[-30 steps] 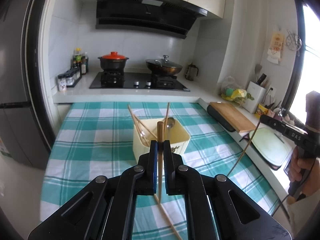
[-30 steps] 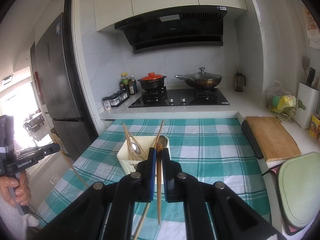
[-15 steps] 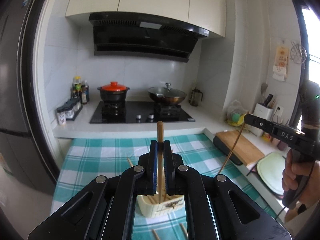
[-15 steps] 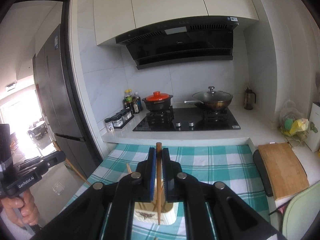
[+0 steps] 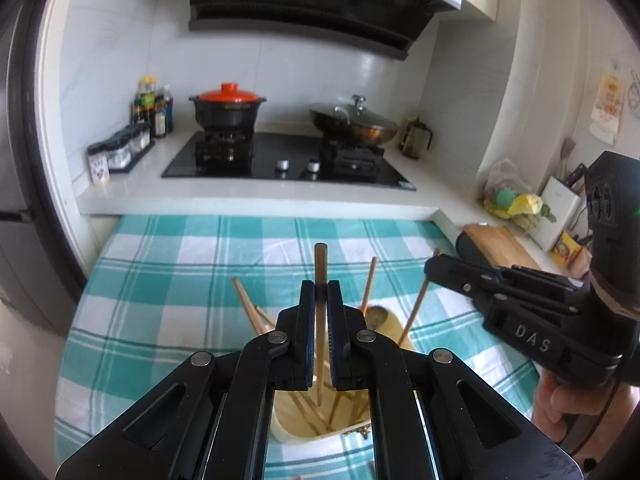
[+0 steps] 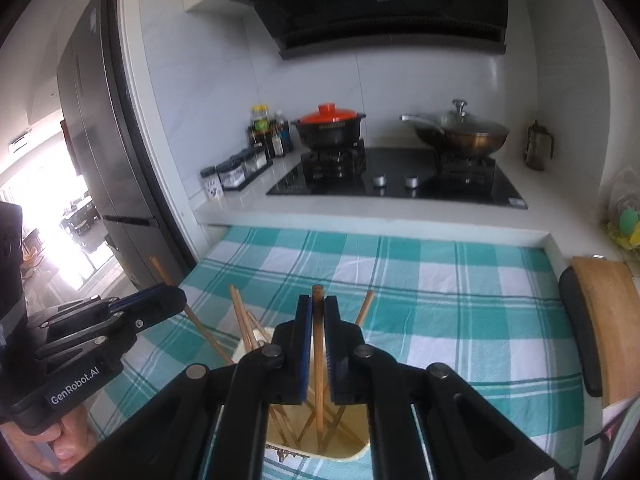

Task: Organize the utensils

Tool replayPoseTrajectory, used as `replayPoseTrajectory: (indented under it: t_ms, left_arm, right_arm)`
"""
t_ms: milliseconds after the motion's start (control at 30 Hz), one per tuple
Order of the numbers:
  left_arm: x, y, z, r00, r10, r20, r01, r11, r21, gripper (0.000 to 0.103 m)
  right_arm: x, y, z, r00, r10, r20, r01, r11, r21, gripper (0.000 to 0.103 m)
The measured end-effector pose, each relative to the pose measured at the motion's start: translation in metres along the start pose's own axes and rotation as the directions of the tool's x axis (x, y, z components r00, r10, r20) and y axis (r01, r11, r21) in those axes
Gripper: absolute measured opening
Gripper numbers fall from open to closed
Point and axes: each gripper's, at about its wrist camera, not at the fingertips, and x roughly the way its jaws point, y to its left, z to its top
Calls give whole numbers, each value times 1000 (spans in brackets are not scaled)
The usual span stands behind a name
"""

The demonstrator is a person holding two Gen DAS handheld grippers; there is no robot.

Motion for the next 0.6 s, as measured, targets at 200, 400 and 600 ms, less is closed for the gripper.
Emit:
replayPoseTrajectory:
  t_ms: [200, 400, 600]
  left_arm:
    - [24, 9, -11, 998, 37, -56, -39, 998, -41, 59]
    - [-17, 21, -37, 995, 92, -34, -90, 995, 33, 84]
    - [-70, 34, -96, 981, 160, -114, -141, 978, 154, 87]
  right_arm:
    - [31, -3, -15, 999, -9, -52, 12, 999, 45, 30]
    - [-7, -1, -41, 1000, -14, -11, 15, 999, 38, 53]
    - [-62, 5, -92, 998, -60, -18, 59, 998, -38, 57]
